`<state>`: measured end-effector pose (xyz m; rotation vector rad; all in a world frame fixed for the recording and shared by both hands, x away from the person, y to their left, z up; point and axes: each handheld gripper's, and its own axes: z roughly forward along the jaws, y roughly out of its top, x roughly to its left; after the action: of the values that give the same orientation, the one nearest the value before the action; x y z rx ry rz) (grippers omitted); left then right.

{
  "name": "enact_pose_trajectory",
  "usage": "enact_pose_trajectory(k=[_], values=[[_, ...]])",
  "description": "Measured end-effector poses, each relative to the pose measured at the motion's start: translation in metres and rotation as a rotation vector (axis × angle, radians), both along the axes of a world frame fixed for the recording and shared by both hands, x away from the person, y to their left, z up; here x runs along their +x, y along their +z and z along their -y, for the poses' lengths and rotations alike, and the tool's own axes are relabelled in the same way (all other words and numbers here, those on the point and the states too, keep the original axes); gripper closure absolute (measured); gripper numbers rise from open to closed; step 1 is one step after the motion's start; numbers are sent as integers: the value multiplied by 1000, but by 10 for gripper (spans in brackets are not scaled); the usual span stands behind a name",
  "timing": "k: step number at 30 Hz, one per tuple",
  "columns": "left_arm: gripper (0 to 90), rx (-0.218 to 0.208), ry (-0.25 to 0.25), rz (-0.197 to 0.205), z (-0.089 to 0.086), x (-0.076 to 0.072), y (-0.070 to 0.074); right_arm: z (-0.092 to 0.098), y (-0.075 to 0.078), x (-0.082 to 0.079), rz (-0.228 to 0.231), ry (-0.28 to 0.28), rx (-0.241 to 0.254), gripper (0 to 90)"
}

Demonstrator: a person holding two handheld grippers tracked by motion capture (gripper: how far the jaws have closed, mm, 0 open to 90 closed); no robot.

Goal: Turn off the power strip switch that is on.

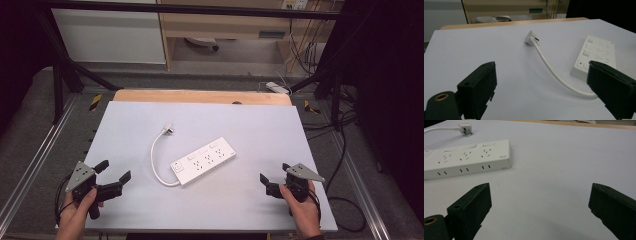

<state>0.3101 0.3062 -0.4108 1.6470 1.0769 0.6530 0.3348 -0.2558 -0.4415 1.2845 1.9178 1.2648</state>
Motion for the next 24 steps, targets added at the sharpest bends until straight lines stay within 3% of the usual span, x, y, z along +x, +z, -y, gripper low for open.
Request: enact_pose_trajectory(k=[10,24], values=[[84,1,-5,1,0,0,0,0,2,-1,11,0,11,48],[53,4,-17,13,1,-2,2,-11,14,-6,69,76,38,34]])
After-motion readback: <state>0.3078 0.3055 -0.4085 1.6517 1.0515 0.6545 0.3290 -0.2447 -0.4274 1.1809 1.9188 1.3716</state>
